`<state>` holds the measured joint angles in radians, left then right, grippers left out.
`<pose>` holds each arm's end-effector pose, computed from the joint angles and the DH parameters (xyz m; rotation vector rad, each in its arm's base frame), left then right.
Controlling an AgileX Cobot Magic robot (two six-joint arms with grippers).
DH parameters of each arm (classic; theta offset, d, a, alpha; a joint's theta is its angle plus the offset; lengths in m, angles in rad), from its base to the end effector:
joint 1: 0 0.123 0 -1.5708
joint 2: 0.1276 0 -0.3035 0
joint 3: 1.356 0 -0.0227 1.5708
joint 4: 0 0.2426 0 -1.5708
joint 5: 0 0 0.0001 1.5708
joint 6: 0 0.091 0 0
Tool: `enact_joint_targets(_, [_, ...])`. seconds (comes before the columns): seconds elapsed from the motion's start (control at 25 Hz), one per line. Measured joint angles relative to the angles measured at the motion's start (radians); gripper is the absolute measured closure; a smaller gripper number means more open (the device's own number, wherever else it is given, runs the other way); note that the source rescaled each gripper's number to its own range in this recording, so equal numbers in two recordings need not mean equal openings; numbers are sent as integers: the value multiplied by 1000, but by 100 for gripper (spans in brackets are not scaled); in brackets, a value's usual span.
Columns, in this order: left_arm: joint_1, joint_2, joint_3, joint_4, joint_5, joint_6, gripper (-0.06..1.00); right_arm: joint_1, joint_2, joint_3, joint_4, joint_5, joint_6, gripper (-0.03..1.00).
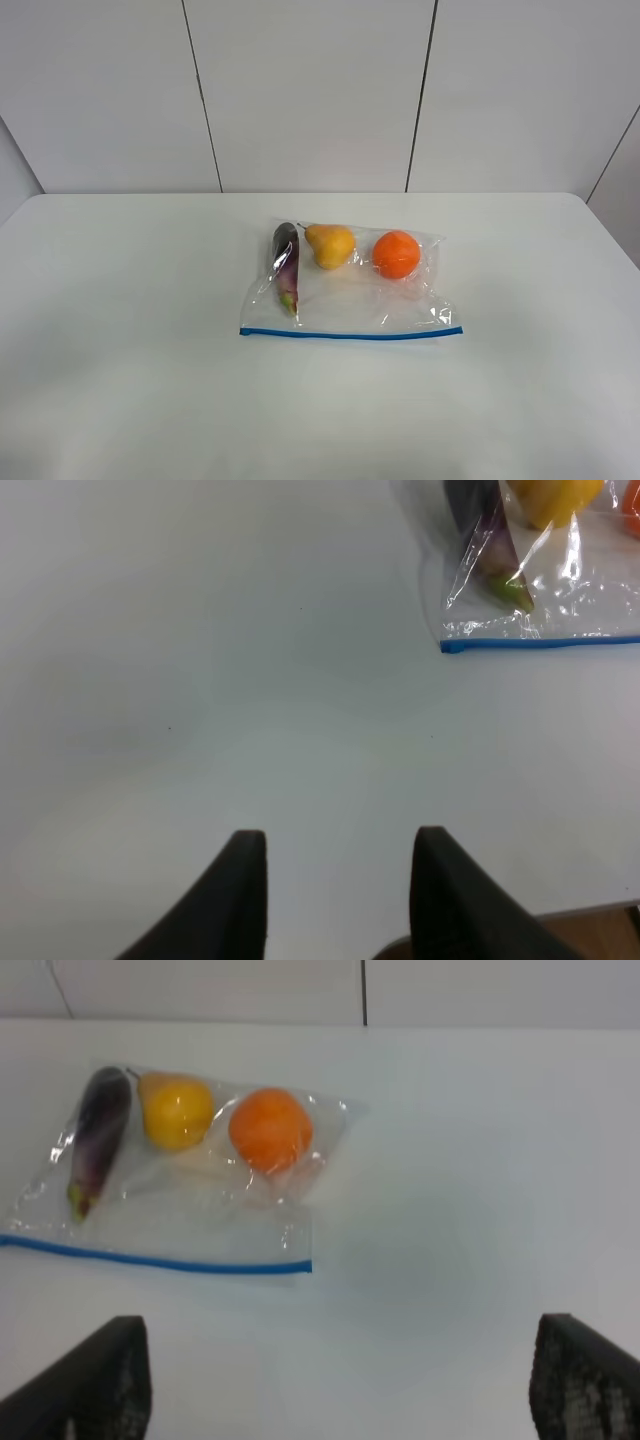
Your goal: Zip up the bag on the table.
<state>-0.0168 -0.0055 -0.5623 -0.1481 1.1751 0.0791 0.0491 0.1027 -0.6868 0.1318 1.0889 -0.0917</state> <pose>-0.0445 -0.0117 0.2812 0.1230 2.0811 -0.1395 -0.0374 0.0088 0.3245 -0.1543 1.9781 0.1280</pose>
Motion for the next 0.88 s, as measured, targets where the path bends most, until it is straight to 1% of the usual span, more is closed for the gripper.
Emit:
enact_joint_targets(0.16, [0, 0, 0, 0, 0, 0, 28, 0, -87, 38, -16, -40, 2, -3])
enact_joint_targets(0.24, [0, 0, 0, 0, 0, 0, 28, 0, -107, 55, -23, -45, 5, -3])
enact_joint_targets(0.48, [0, 0, 0, 0, 0, 1, 28, 0, -108, 99, -33, -46, 8, -3])
enact_joint_targets(0.68, [0, 0, 0, 0, 0, 1, 28, 0, -108, 183, -44, -45, 9, -3])
enact_joint_targets(0.88, [0, 0, 0, 0, 0, 1, 28, 0, -108, 190, -48, -51, 16, -3])
